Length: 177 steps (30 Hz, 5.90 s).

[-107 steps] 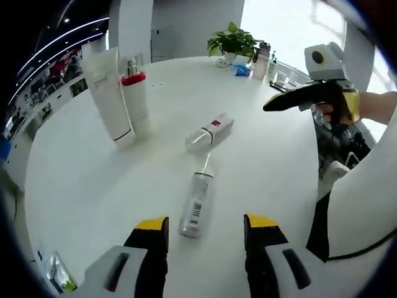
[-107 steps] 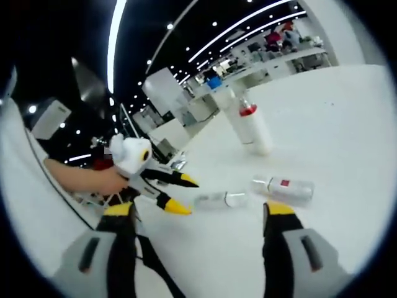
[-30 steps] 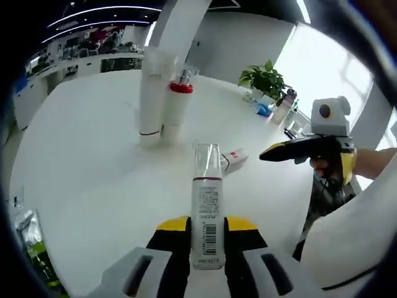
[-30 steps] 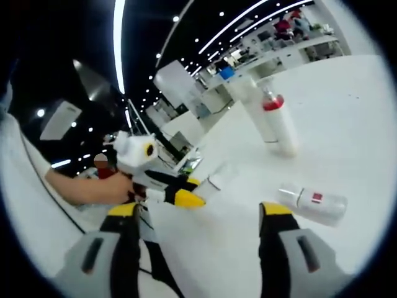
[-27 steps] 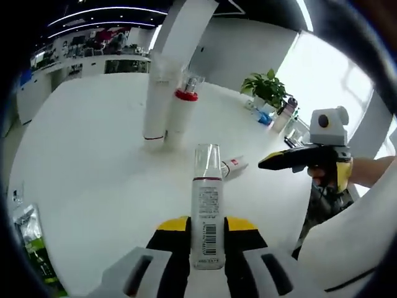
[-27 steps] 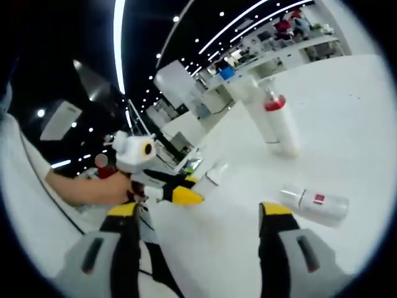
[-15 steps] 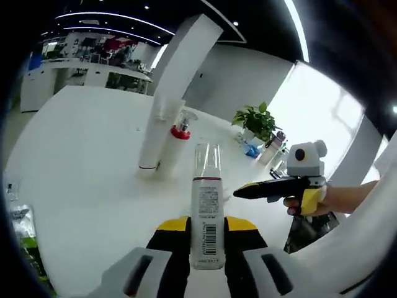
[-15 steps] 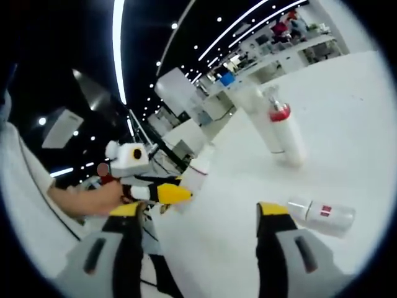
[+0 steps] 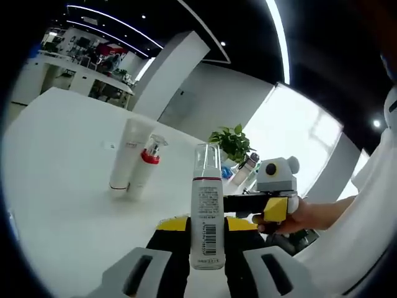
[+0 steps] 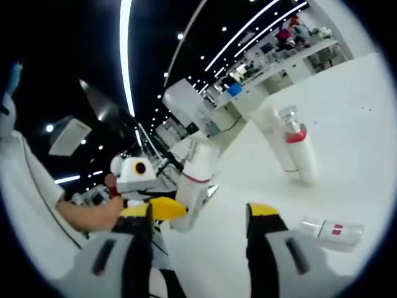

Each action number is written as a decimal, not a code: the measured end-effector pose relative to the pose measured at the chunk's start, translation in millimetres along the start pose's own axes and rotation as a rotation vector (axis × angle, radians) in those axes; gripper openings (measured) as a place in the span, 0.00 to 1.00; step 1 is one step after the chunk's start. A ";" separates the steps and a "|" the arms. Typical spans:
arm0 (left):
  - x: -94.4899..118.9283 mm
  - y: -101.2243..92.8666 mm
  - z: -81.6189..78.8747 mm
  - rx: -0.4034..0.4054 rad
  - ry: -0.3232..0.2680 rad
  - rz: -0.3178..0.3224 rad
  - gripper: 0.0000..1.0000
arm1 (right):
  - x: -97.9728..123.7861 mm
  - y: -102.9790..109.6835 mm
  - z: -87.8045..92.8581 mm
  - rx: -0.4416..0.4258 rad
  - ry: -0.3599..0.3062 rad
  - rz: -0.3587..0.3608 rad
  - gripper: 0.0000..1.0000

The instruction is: Arrange the skincare products in the storage area until every visible bottle or jar stands upright without overlapping.

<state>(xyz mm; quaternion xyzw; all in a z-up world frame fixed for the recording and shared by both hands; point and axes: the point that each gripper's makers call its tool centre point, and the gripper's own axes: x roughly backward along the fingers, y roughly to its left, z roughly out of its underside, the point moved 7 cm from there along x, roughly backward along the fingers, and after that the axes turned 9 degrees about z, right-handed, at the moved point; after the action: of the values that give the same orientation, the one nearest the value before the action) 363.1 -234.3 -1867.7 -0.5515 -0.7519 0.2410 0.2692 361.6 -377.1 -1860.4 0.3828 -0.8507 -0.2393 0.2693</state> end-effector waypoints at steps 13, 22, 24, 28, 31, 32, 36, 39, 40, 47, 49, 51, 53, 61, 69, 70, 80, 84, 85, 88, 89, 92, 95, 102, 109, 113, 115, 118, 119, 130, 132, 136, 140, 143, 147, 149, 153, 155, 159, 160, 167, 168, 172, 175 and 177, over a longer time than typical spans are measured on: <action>-8.7 -10.0 -0.6 -0.097 0.063 -0.041 0.18 | -9.2 11.6 -15.1 -0.071 -0.067 0.031 0.36; -17.2 -11.8 0.5 -0.228 0.153 -0.129 0.18 | -14.4 5.9 -12.1 -0.145 -0.051 0.122 0.22; -18.6 -11.0 1.6 -0.230 0.160 -0.120 0.18 | -13.1 5.0 -11.4 -0.140 -0.048 0.131 0.21; -19.3 -11.7 3.0 -0.267 0.179 -0.107 0.19 | -9.0 8.0 -10.5 -0.080 -0.055 0.113 0.20; -21.2 -12.8 4.7 -0.278 0.191 -0.079 0.20 | -5.7 7.7 -10.5 -0.051 -0.055 0.098 0.19; -22.4 -13.6 4.8 -0.274 0.194 -0.060 0.20 | -3.9 6.7 -10.1 -0.048 -0.056 0.090 0.19; -24.7 -13.9 5.4 -0.264 0.216 -0.001 0.21 | 2.1 7.1 -9.5 0.004 -0.041 0.065 0.19; -24.7 -17.1 5.6 -0.286 0.241 0.054 0.24 | 5.1 11.4 -8.8 0.075 -0.019 0.026 0.19; -24.5 -17.6 5.4 -0.288 0.246 0.066 0.27 | 5.7 12.4 -8.3 0.099 -0.012 0.010 0.19; -21.3 -22.7 8.6 -0.261 0.329 0.208 0.35 | 14.8 29.8 -9.2 0.212 -0.001 -0.113 0.19; -20.9 -24.9 9.1 -0.252 0.336 0.243 0.36 | 16.1 33.0 -9.2 0.219 0.004 -0.145 0.19; -20.1 -26.7 8.5 -0.249 0.336 0.271 0.36 | 16.8 34.6 -7.9 0.230 0.021 -0.171 0.19; -19.6 -30.1 8.2 -0.239 0.340 0.307 0.33 | 17.6 36.8 -7.8 0.243 0.026 -0.186 0.19; -19.6 -39.3 7.1 -0.193 0.342 0.388 0.24 | 19.4 41.9 -10.8 0.242 0.023 -0.243 0.19; -11.6 -45.3 8.0 -0.180 0.290 0.352 0.23 | 15.6 46.6 -12.5 0.243 0.012 -0.317 0.19; -10.9 -45.0 8.1 -0.181 0.279 0.341 0.22 | 13.4 46.9 -13.3 0.247 0.016 -0.324 0.20; 7.0 -41.8 13.4 -0.136 0.159 0.231 0.22 | -8.7 56.9 -14.1 0.255 0.090 -0.370 0.20; 17.7 -33.7 15.0 -0.112 0.117 0.141 0.22 | -28.9 61.9 -10.6 0.282 0.126 -0.338 0.20; 21.4 -32.7 15.2 -0.111 0.112 0.122 0.22 | -30.4 62.7 -10.4 0.282 0.128 -0.339 0.20; 29.9 -30.3 14.1 -0.104 0.082 0.073 0.21 | -40.3 67.2 -9.7 0.301 0.129 -0.335 0.21; 33.1 -29.9 13.8 -0.099 0.071 0.057 0.21 | -45.8 69.6 -9.3 0.311 0.132 -0.334 0.21; 38.3 -27.2 11.8 -0.101 0.052 0.006 0.21 | -53.9 71.8 -6.7 0.352 0.157 -0.312 0.22; 42.6 -24.6 10.8 -0.113 0.045 -0.048 0.21 | -63.2 75.2 -6.1 0.363 0.162 -0.310 0.25; 60.1 -22.6 4.2 -0.126 -0.026 -0.166 0.21 | -78.8 83.9 -11.3 0.350 0.142 -0.261 0.28; 64.3 -18.4 1.8 -0.123 -0.048 -0.268 0.21 | -79.8 84.4 -14.2 0.307 0.130 -0.197 0.28; 61.9 -17.4 3.3 -0.136 -0.027 -0.330 0.21 | -78.2 82.5 -11.7 0.295 0.137 -0.169 0.27; 58.9 -17.9 3.9 -0.147 -0.014 -0.349 0.21 | -76.8 82.6 -10.8 0.290 0.135 -0.159 0.27; 53.2 -18.8 5.1 -0.167 0.002 -0.380 0.21 | -74.6 82.8 -10.7 0.284 0.130 -0.144 0.27; 52.2 -19.1 5.3 -0.169 0.005 -0.383 0.21 | -74.0 82.8 -10.6 0.284 0.128 -0.141 0.26; 33.5 -30.7 6.9 -0.231 0.033 -0.375 0.22 | -48.1 72.2 -13.9 0.285 0.089 -0.071 0.20; 30.7 -32.4 6.9 -0.240 0.036 -0.369 0.22 | -43.5 70.6 -14.4 0.301 0.086 -0.078 0.20; 23.6 -35.8 8.1 -0.267 0.050 -0.307 0.22 | -34.6 67.0 -15.2 0.322 0.085 -0.091 0.20; 20.5 -42.4 7.3 -0.247 0.032 -0.166 0.21 | -21.7 64.1 -18.8 0.323 0.074 -0.148 0.19; 17.7 -46.5 5.6 -0.286 0.052 -0.113 0.21 | -13.0 62.3 -21.7 0.332 0.068 -0.194 0.19; 15.6 -50.5 3.1 -0.249 0.043 -0.033 0.22 | -5.1 64.1 -28.3 0.333 0.052 -0.255 0.19; 14.5 -53.4 2.6 -0.234 0.048 0.032 0.22 | -0.5 69.1 -31.5 0.367 0.061 -0.340 0.19; 13.8 -61.1 -0.8 -0.218 0.079 0.179 0.25 | 5.3 75.6 -36.6 0.388 0.100 -0.429 0.19; 13.7 -63.2 -3.0 -0.199 0.088 0.215 0.26 | 6.7 75.1 -41.5 0.387 0.094 -0.426 0.20; 12.4 -71.2 -11.7 -0.176 0.078 0.328 0.26 | 15.5 82.3 -47.3 0.368 0.090 -0.499 0.20; 12.0 -71.9 -12.0 -0.172 0.078 0.338 0.27 | 16.1 83.3 -47.1 0.369 0.093 -0.509 0.20; 1.9 -85.5 -6.9 -0.124 0.134 0.528 0.27 | 25.0 90.8 -43.9 0.350 0.142 -0.645 0.20; 1.6 -85.3 -5.8 -0.126 0.139 0.539 0.26 | 25.1 90.2 -43.4 0.352 0.148 -0.648 0.20; 1.2 -83.0 -5.6 -0.146 0.122 0.526 0.24 | 23.6 86.8 -42.9 0.338 0.139 -0.644 0.21; 1.8 -79.8 -9.3 -0.134 0.079 0.503 0.24 | 22.9 82.2 -46.9 0.305 0.106 -0.616 0.21; 1.0 -78.0 -10.1 -0.133 0.071 0.480 0.23 | 21.2 80.7 -48.4 0.313 0.090 -0.593 0.22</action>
<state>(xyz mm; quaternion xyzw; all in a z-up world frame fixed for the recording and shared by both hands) 315.1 -254.1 -1808.7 -0.7388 -0.6037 0.2283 0.1938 338.6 -355.6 -1769.2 0.6604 -0.7161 -0.1563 0.1634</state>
